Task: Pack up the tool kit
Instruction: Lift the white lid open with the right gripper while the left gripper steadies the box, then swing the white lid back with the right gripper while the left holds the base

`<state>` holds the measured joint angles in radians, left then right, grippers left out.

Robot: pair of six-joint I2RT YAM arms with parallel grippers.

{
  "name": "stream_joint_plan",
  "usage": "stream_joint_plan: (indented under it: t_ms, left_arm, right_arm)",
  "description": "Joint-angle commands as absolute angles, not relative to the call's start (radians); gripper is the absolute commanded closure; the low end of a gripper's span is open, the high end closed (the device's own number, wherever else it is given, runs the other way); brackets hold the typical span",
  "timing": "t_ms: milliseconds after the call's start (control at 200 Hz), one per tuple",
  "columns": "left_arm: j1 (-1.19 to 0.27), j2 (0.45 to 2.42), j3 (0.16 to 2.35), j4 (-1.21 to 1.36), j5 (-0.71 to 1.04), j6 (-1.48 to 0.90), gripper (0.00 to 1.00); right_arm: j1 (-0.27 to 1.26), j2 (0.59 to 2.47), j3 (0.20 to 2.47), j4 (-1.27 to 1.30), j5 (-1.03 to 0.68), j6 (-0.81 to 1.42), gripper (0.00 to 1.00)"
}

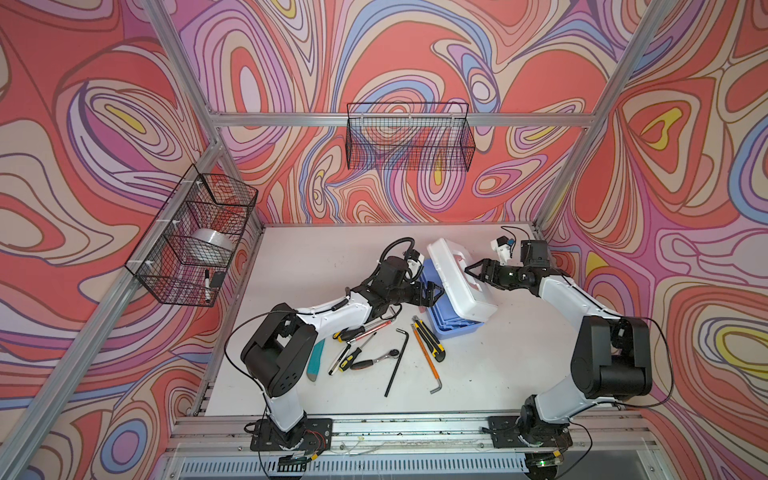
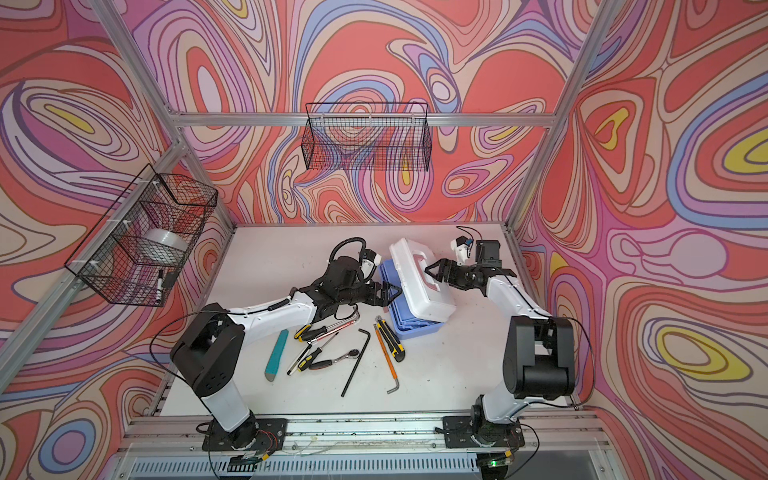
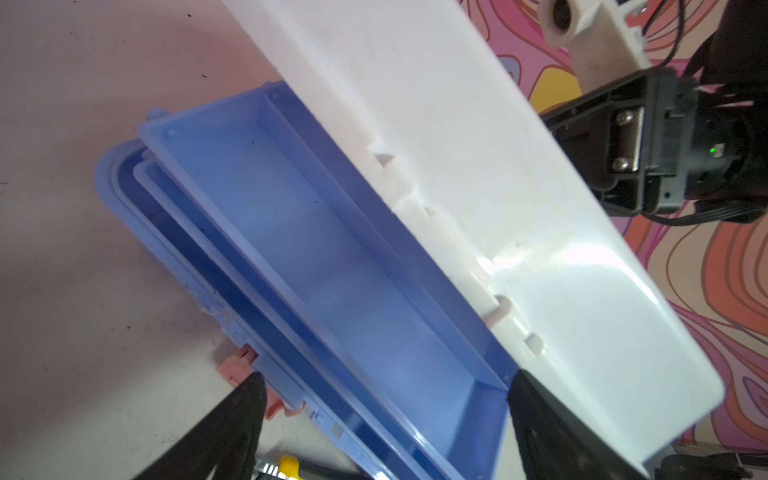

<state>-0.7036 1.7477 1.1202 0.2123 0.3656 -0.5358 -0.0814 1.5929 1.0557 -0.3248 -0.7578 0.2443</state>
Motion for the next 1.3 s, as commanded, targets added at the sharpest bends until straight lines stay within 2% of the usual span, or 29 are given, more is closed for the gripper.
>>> stream_joint_plan:
  t_ms: [0, 501, 601, 696, 821, 911, 1092, 1297]
  left_arm:
    - [-0.683, 1.701, 1.097, 0.288, 0.402, -0.598, 0.09]
    - [-0.675, 1.703, 1.095, 0.223, 0.355, -0.6, 0.12]
    - [-0.675, 1.722, 1.105, 0.215, 0.355, -0.61, 0.18]
    - [-0.674, 1.749, 1.128, 0.181, 0.353, -0.607, 0.32]
    - [-0.673, 1.779, 1.155, 0.143, 0.353, -0.61, 0.43]
    - [-0.673, 1.8, 1.191, 0.08, 0.336, -0.603, 0.47]
    - [-0.672, 1.859, 1.29, -0.076, 0.299, -0.603, 0.48]
    - [-0.669, 1.907, 1.326, -0.118, 0.308, -0.625, 0.52]
  right_arm:
    - [-0.109, 1.603, 1.018, -0.338, -0.876, 0.294, 0.42]
    - [-0.189, 1.604, 0.995, -0.24, -0.996, 0.353, 0.42]
    - [-0.213, 1.613, 0.987, -0.216, -1.01, 0.37, 0.43]
    - [-0.219, 1.613, 0.983, -0.21, -1.015, 0.365, 0.43]
    - [-0.232, 1.611, 0.972, -0.185, -1.038, 0.377, 0.43]
    - [-0.249, 1.612, 0.952, -0.129, -1.066, 0.412, 0.43]
    - [-0.264, 1.624, 0.91, 0.002, -1.114, 0.49, 0.43]
    - [-0.288, 1.638, 0.866, 0.121, -1.156, 0.565, 0.42]
